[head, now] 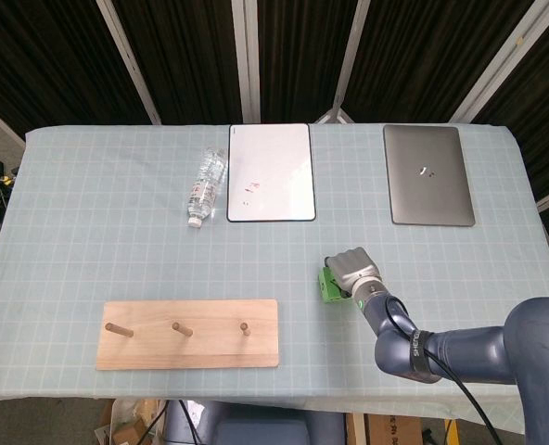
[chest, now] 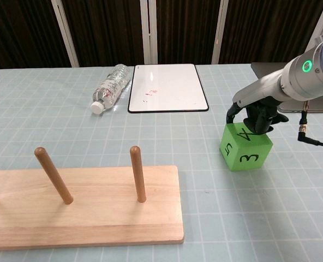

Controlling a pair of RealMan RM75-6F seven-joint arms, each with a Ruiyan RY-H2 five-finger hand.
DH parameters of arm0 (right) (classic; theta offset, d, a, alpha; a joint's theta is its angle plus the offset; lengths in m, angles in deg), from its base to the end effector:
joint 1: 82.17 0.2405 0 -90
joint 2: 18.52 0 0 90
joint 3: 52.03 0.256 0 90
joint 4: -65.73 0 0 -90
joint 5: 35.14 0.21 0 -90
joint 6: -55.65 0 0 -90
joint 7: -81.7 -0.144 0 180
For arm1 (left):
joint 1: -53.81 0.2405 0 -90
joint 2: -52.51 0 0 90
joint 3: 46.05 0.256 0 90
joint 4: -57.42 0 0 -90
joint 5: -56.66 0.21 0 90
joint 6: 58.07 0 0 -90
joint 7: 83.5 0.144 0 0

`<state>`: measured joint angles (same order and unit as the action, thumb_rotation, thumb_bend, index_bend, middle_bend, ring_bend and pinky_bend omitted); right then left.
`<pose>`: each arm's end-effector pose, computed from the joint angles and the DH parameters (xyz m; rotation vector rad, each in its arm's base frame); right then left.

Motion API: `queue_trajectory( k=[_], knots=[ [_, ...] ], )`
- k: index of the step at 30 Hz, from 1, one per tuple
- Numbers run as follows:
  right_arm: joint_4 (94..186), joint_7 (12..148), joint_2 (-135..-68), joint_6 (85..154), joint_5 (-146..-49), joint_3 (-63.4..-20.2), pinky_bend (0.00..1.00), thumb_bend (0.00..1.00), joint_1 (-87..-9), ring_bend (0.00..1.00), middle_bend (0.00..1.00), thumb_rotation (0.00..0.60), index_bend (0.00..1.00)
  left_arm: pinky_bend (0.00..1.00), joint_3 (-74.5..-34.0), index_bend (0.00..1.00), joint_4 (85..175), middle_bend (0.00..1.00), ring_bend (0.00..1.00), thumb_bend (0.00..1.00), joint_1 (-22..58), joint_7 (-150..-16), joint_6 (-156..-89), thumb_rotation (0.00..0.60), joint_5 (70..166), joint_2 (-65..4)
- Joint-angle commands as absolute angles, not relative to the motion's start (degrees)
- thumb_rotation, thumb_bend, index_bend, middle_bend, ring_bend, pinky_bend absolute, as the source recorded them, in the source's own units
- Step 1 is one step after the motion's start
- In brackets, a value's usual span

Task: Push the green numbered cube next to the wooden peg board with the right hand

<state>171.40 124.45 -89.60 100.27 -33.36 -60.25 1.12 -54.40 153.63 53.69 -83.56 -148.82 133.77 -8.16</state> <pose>-0.0917 -0.3513 0.0209 2.0374 -1.0605 0.1724 -0.3230 0.1701 0.2068 -1.1035 -0.8661 -0.8945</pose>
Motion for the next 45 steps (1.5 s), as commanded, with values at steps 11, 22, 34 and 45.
queue_trajectory(
  k=[11,22,34,45],
  knots=[
    [175.7,126.6,-87.3,101.2,-30.8,-62.1,0.72,0.87,3.7,0.80,0.81,0.600,0.29,0.00,-54.3,0.10,153.8,0.00,0.00,0.31,53.8,-83.0,-149.2,0.600,134.0,-8.4],
    [179.9,127.4,-85.7,101.5,-31.0,-62.8,0.72,0.87,5.1,0.80,0.82,0.600,0.31,0.00,-54.2,0.10,153.8,0.00,0.00,0.31,53.8,-82.4,-149.3,0.600,134.2,-8.5],
    [182.8,127.9,-86.1,101.0,-30.7,-63.2,0.72,0.87,7.0,0.80,0.82,0.600,0.31,0.00,-54.2,0.10,153.8,0.00,0.00,0.31,53.9,-83.1,-149.2,0.600,134.0,-8.2],
    [185.8,128.4,-85.6,100.2,-30.0,-64.5,0.72,0.87,9.5,0.80,0.82,0.600,0.34,0.00,-54.2,0.10,153.9,0.00,0.00,0.31,54.0,-83.3,-149.3,0.600,134.1,-8.0]
  ],
)
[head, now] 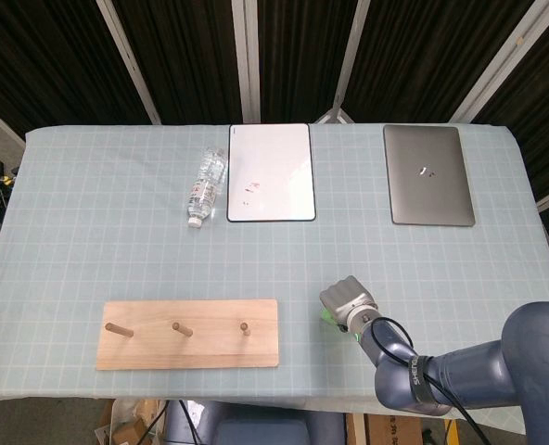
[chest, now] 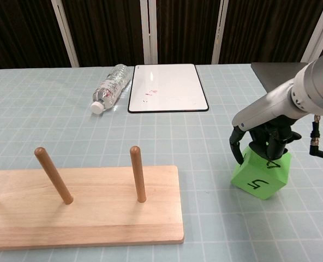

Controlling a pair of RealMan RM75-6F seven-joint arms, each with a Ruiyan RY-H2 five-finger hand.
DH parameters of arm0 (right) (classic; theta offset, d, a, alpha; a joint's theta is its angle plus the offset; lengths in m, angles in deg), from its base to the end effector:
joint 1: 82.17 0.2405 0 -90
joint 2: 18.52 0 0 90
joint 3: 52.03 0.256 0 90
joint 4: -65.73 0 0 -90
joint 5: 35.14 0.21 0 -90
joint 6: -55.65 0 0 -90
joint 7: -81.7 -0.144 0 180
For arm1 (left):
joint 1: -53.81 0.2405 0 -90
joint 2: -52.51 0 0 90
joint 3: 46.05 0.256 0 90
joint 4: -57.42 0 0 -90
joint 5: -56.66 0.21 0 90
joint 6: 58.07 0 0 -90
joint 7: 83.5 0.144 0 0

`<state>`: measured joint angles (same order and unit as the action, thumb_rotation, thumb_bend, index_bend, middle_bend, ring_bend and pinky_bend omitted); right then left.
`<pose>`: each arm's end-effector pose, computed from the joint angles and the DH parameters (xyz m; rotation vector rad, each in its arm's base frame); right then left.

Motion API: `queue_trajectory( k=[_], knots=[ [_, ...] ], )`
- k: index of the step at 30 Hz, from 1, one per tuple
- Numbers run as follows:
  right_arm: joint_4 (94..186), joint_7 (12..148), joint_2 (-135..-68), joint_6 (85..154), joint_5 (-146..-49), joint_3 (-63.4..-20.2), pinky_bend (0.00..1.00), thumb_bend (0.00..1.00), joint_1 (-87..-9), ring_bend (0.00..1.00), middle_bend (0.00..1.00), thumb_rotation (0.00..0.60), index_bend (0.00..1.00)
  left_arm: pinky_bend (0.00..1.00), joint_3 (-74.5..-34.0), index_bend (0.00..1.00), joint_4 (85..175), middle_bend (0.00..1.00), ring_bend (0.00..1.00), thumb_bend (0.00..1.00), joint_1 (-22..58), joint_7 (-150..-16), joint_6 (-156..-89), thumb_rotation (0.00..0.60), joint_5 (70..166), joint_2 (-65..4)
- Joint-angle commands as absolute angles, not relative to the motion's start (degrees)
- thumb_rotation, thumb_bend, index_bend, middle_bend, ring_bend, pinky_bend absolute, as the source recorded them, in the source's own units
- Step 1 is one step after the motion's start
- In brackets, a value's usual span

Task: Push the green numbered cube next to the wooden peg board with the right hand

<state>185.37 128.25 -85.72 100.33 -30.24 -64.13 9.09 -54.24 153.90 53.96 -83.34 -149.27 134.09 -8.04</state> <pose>-0.0693 -0.2971 0.0258 2.2233 -0.9839 0.0244 -0.3221 0.1680 0.2073 -1.1041 -0.8615 -0.8942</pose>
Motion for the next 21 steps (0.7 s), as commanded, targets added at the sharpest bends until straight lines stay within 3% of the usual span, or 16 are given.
queue_trajectory(
  k=[1,14,21],
  knots=[
    [186.1,128.5,-85.6,100.2,-29.9,-64.7,0.72,0.87,9.7,0.80,0.82,0.600,0.34,0.00,-54.2,0.10,153.9,0.00,0.00,0.31,54.0,-83.3,-149.3,0.600,134.1,-8.1],
    [189.9,127.8,-85.0,99.3,-31.4,-65.9,0.72,0.87,11.6,0.80,0.82,0.600,0.34,0.00,-54.3,0.10,153.9,0.00,0.00,0.31,53.9,-82.8,-149.3,0.600,134.0,-8.3],
    [190.4,123.3,-84.5,100.1,-38.3,-63.3,0.72,0.87,8.7,0.80,0.82,0.600,0.34,0.00,-54.4,0.10,153.9,0.00,0.00,0.31,53.9,-83.0,-149.3,0.600,133.8,-8.2]
  ],
)
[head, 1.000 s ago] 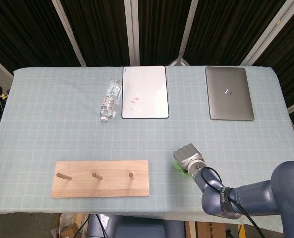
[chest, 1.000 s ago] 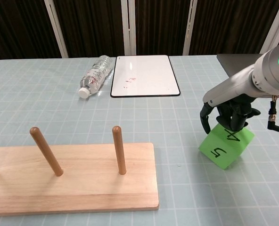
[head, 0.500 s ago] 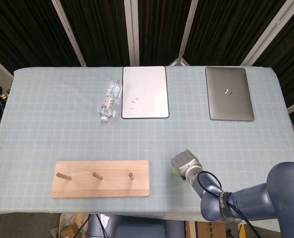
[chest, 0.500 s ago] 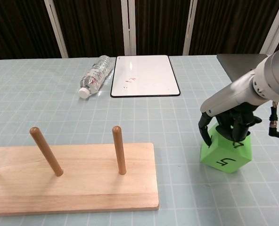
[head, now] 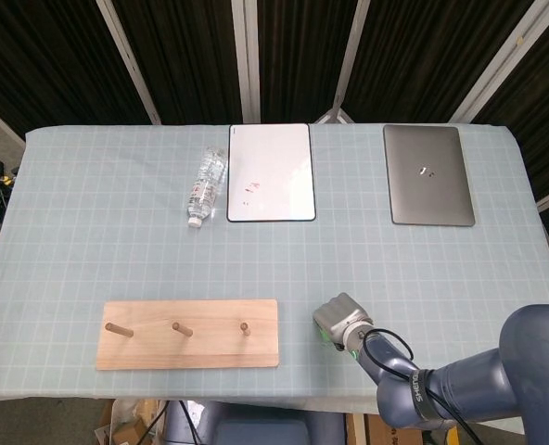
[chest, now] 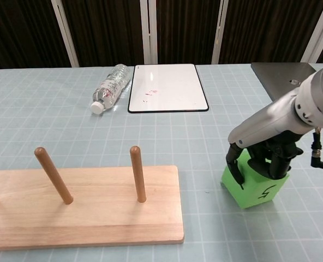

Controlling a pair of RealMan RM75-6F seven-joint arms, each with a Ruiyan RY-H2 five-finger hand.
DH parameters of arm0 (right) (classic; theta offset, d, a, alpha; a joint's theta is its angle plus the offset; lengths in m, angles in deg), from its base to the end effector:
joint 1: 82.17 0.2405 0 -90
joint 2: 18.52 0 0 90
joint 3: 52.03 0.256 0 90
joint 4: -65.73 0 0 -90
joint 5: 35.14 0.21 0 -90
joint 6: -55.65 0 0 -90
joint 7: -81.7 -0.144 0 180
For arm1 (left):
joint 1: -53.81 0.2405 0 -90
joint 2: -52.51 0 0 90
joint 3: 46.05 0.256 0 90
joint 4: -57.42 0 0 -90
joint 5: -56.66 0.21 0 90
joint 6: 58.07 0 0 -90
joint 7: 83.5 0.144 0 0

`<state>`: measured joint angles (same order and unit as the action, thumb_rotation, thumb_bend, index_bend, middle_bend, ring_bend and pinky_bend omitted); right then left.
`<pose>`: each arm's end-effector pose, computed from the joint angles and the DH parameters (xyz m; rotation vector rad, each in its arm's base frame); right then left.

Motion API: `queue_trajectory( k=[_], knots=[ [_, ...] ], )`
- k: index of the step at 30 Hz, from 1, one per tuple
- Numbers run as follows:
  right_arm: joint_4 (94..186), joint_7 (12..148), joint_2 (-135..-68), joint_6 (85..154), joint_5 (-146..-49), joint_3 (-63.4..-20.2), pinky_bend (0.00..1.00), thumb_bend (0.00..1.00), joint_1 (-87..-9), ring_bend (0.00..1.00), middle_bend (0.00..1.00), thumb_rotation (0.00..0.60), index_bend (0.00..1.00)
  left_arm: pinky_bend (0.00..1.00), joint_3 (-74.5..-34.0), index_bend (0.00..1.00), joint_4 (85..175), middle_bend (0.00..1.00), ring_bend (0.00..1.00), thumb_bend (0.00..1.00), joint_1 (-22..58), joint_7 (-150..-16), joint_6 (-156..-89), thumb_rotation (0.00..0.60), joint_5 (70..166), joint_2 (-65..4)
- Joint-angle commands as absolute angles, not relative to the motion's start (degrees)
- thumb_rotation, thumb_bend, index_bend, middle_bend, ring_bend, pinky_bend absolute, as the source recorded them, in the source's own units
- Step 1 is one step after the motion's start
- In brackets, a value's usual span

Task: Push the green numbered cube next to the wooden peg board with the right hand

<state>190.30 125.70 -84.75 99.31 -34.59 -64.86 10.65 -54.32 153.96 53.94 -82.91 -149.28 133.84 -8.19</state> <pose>-0.0575 -0.2730 0.0238 2.3301 -0.9748 0.0355 -0.3222 0.1683 0.2068 -1.1011 -0.8601 -0.8894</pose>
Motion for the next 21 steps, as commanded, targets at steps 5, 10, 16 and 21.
queue_trajectory(
  k=[5,10,16,21],
  knots=[
    [189.3,111.6,-84.9,107.7,-53.5,-56.3,0.72,0.87,-1.5,0.80,0.82,0.600,0.34,0.00,-54.5,0.10,153.9,0.00,0.00,0.31,54.0,-83.2,-149.0,0.600,133.3,-8.0],
    [185.2,100.8,-89.0,121.9,-70.2,-51.4,0.67,0.80,-13.0,0.68,0.74,0.600,0.30,0.00,-54.6,0.10,154.1,0.00,0.00,0.31,54.0,-83.4,-148.9,0.600,133.0,-7.8],
    [182.0,101.2,-85.0,127.5,-66.9,-49.4,0.23,0.41,-17.6,0.24,0.27,0.600,0.13,0.00,-54.6,0.10,154.1,0.00,0.00,0.31,54.2,-84.2,-149.1,0.600,133.1,-7.6],
    [176.6,100.4,-81.9,133.9,-65.6,-48.3,0.11,0.33,-22.7,0.11,0.13,0.600,0.12,0.00,-54.5,0.10,154.2,0.00,0.00,0.31,54.2,-84.5,-149.1,0.600,133.4,-7.4]
  ],
)
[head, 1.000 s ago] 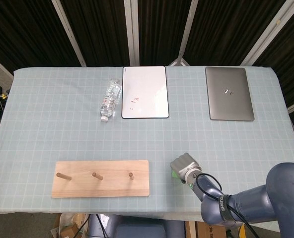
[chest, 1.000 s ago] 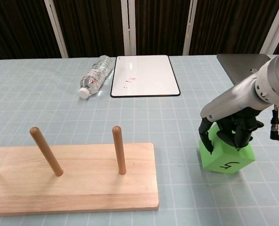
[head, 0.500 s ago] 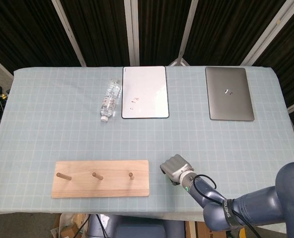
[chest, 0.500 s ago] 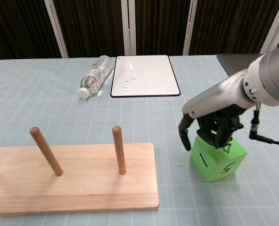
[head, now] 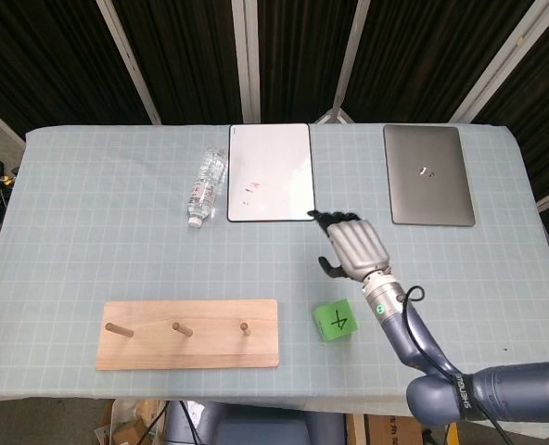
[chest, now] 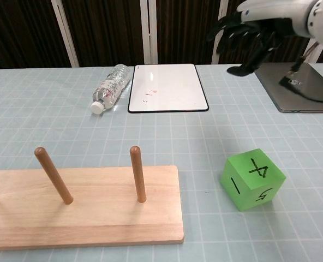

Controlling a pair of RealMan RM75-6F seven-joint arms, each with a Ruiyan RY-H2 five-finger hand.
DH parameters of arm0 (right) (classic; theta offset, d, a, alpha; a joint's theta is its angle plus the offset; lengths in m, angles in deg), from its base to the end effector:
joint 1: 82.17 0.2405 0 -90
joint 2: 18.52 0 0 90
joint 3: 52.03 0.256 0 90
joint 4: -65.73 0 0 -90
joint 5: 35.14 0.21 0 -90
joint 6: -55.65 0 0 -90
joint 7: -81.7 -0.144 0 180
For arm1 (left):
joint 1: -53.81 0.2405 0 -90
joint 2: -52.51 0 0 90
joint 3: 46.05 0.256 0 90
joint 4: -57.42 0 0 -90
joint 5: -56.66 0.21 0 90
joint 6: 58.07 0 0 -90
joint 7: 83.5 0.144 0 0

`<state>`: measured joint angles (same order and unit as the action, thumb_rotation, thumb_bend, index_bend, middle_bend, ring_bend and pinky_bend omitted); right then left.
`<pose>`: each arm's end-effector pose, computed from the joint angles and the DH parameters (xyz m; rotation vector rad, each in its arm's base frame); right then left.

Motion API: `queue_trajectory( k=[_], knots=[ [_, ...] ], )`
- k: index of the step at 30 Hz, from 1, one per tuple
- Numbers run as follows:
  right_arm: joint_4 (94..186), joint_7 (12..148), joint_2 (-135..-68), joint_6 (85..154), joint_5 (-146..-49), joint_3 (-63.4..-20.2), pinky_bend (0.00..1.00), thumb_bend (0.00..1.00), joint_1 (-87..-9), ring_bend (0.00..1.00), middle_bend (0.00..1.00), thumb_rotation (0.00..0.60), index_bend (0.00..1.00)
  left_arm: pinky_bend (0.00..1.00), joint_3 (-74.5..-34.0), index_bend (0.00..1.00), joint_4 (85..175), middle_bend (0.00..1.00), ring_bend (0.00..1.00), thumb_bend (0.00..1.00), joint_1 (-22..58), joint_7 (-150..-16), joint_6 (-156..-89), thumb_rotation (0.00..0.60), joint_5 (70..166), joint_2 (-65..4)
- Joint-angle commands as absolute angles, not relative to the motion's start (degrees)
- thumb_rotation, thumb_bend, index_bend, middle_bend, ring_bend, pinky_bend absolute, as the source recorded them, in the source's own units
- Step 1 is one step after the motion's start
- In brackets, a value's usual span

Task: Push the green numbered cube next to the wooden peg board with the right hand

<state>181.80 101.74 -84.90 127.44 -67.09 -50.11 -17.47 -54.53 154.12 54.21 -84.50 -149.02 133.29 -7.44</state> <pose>-0.0708 -0.3410 0.0857 1.7145 -1.0818 0.9365 -0.3241 0.1673 0.2111 -1.0855 -0.8754 -0.8977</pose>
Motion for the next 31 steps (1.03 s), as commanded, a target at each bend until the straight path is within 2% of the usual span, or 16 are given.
queue_trajectory(
  k=[1,5,12,17,19,24,31],
  knots=[
    [175.5,99.4,-81.5,135.2,-66.5,-48.2,0.10,0.33,-24.2,0.10,0.13,0.600,0.12,0.00,-54.4,0.10,154.2,0.00,0.00,0.31,54.3,-84.5,-149.2,0.600,133.5,-7.4],
    [173.6,95.2,-78.7,138.8,-71.0,-49.5,0.10,0.33,-30.7,0.10,0.13,0.600,0.12,0.00,-54.3,0.10,154.4,0.00,0.00,0.31,54.4,-84.4,-149.4,0.600,133.7,-7.5],
    [175.7,89.9,-72.0,144.8,-89.1,-60.8,0.07,0.33,-45.5,0.08,0.13,0.600,0.12,0.00,-54.2,0.10,154.6,0.00,0.00,0.31,54.3,-84.0,-149.3,0.600,134.0,-7.6],
    [170.9,83.5,-74.3,150.4,-104.9,-68.8,0.01,0.33,-57.4,0.04,0.11,0.600,0.11,0.00,-53.9,0.10,154.7,0.00,0.00,0.31,54.4,-83.7,-149.5,0.600,134.6,-7.8],
    [168.9,83.9,-75.4,152.3,-108.7,-70.4,0.01,0.33,-60.3,0.04,0.11,0.600,0.11,0.00,-53.9,0.10,154.6,0.00,0.00,0.31,54.4,-83.7,-149.7,0.600,134.6,-7.8],
    [164.4,86.6,-78.6,155.9,-116.8,-71.3,0.00,0.33,-65.8,0.04,0.11,0.600,0.11,0.00,-54.3,0.10,154.2,0.00,0.00,0.31,54.6,-84.3,-150.0,0.600,134.2,-7.7],
    [162.3,90.0,-81.3,156.6,-118.5,-67.8,0.00,0.33,-69.2,0.04,0.11,0.600,0.11,0.00,-54.3,0.10,153.5,0.00,0.00,0.31,54.0,-83.8,-149.3,0.600,134.4,-8.2]
  ],
)
